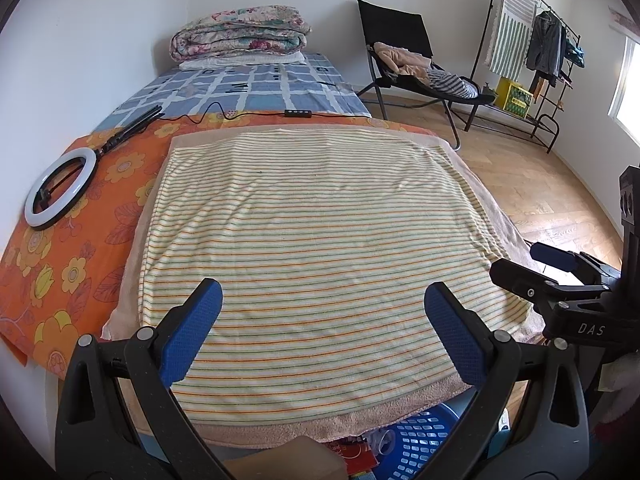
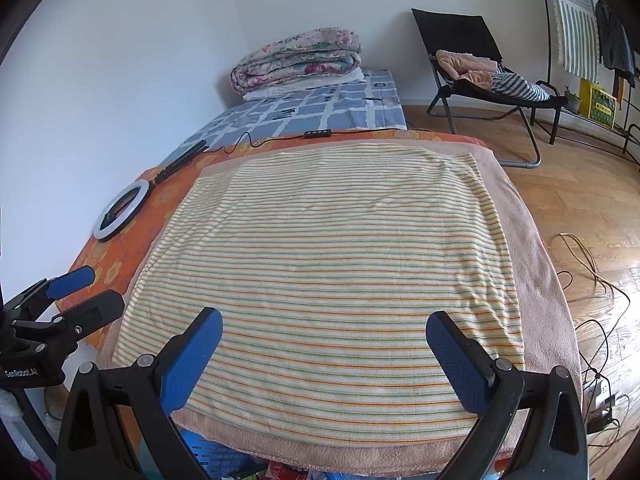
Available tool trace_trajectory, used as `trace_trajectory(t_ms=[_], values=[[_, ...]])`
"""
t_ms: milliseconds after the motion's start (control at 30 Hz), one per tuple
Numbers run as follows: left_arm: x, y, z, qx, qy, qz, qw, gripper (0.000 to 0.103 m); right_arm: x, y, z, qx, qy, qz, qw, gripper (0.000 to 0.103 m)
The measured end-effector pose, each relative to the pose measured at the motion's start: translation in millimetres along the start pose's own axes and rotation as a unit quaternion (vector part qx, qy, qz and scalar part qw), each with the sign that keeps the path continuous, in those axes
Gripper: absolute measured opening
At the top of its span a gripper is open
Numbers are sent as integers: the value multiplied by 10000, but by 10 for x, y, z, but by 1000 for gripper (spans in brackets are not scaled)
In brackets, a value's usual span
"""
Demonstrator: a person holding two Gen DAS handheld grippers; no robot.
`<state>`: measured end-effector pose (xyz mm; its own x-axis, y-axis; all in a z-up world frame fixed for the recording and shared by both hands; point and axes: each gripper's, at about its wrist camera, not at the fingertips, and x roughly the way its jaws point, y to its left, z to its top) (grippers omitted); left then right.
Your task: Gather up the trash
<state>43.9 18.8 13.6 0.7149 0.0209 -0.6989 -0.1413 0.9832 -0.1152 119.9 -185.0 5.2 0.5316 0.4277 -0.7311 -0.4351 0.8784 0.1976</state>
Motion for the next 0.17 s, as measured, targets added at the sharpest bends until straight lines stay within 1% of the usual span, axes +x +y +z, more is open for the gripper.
trace_trajectory(t_ms=[167], values=[[-13,-6,-11,20,-1,-20,10000,103,5,8,-5,26,22,2,10000,103]])
